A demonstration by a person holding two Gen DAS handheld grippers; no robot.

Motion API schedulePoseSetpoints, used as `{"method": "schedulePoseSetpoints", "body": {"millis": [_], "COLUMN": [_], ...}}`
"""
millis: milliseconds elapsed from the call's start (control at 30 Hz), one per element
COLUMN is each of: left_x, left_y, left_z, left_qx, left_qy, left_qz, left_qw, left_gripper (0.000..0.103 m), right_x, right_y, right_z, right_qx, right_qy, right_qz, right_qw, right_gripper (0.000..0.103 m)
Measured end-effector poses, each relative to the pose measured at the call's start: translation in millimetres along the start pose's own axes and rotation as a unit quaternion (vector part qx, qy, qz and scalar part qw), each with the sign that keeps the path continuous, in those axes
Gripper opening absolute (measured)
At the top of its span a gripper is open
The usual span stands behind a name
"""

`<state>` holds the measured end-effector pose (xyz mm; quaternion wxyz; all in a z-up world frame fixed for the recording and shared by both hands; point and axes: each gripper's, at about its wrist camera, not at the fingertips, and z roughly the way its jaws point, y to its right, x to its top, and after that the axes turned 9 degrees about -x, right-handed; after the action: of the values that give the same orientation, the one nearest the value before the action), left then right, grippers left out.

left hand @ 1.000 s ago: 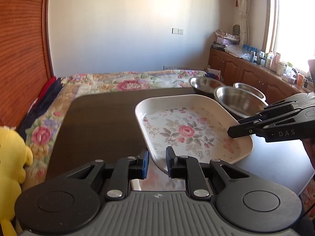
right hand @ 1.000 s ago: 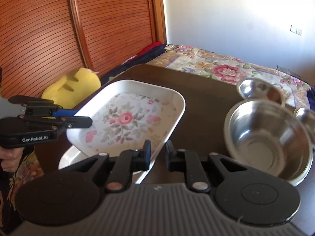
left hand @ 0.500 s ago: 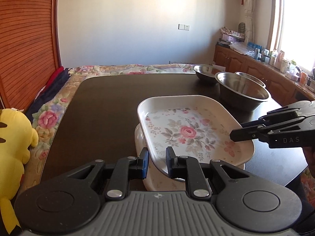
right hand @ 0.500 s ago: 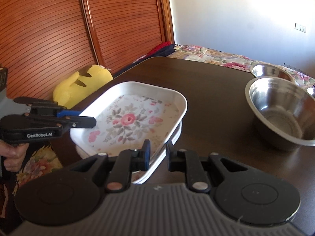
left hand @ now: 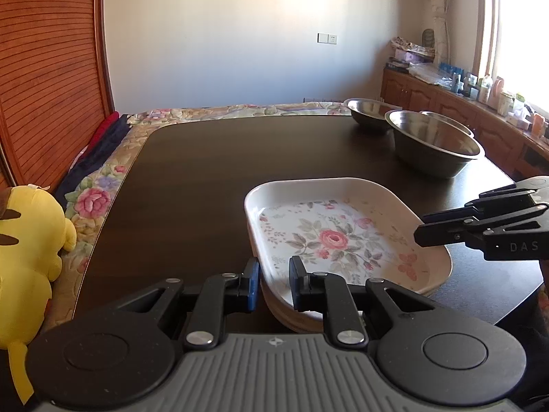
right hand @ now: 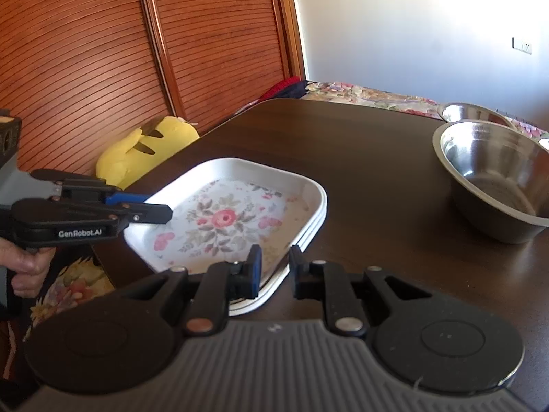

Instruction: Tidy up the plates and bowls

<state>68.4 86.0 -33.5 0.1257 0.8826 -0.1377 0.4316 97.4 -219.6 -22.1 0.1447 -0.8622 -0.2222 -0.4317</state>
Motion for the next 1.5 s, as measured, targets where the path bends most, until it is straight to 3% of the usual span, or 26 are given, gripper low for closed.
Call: {"method": "schedulePoseSetpoints", "body": {"millis": [467,967,1233,1300,1367,1500], "left_x": [18.5,70.8,94.1,98.3,101.7,105.2], "left_y": [2.2,59.0,96.1,103.3,109.8,120.5], "left_z": [-3.1,39.9,80.2,88.6,97.2,112.8], "left_qx": [0.021,0.001,-0.028,-0.033,-0.039,-0.044], "left_qy": [0.028,0.062,0.061,0.061,0.061,0.056], "left_qz": [-0.002,0.010,0.018,0.019,0.019,0.020], "left_qw": [0.9994,0.9980,0.9976,0.9974,0.9972,0.9973], "left_gripper": [0.020,0.023,0.032,0.040,0.046,0.058], "right_x": [9.3,17.2,17.2,15.5,13.6,9.8], "right_y": [18.5,102.1,149.4,158.9,165.8,181.0], "right_z": [-17.9,-43.2,-50.6,-49.0,-46.4,-41.0], "right_qx": [-0.014,-0.054,-0.085,-0.092,-0.099,-0.108], "right_qy": [0.052,0.104,0.114,0.114,0.114,0.114], "right_qz": [0.004,0.036,0.050,0.053,0.055,0.066], "right_qw": [0.999,0.992,0.989,0.988,0.987,0.985], "right_gripper": [0.019,0.019,0.019,0.020,0.022,0.050]}}
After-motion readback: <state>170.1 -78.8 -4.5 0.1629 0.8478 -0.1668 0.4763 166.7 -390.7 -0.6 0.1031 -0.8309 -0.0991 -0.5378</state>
